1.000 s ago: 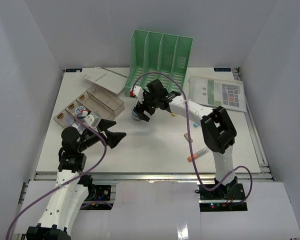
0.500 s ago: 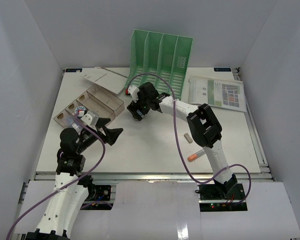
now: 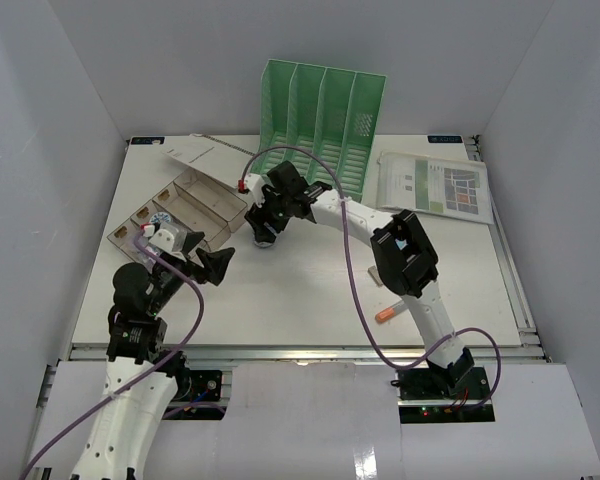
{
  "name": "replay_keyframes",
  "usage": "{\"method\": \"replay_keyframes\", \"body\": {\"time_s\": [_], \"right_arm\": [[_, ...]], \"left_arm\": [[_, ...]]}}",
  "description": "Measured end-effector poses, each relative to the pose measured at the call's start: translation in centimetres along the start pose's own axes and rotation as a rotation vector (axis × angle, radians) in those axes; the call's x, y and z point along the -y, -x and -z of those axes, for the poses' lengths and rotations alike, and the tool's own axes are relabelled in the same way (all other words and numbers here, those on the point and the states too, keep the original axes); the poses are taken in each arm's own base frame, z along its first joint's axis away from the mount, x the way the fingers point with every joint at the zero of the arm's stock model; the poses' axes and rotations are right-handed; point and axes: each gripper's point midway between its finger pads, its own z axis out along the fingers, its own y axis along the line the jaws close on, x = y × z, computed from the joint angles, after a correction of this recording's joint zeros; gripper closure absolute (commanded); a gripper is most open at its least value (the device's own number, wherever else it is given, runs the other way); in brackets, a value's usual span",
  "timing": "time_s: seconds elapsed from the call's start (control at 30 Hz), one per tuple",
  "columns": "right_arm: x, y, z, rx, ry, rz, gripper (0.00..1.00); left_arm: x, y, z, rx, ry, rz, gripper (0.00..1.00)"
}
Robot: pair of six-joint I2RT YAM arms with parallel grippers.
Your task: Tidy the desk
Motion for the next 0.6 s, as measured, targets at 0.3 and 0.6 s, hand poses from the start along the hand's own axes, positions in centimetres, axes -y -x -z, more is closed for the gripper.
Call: {"method": "replay_keyframes", "body": {"time_s": [0.3, 0.6], "right_arm": [[-12.5, 12.5, 1.1, 0.253, 0.247, 0.263, 0.92], [-16.9, 15.4, -2.7, 0.372, 0.309, 0.328, 0.91]], "left_arm": [[-3.3, 4.4, 3.4, 0.186, 0.284, -0.051, 0.05], [-4.8, 6.5, 5.8, 0.291, 0.422, -0.062, 0.05]]}}
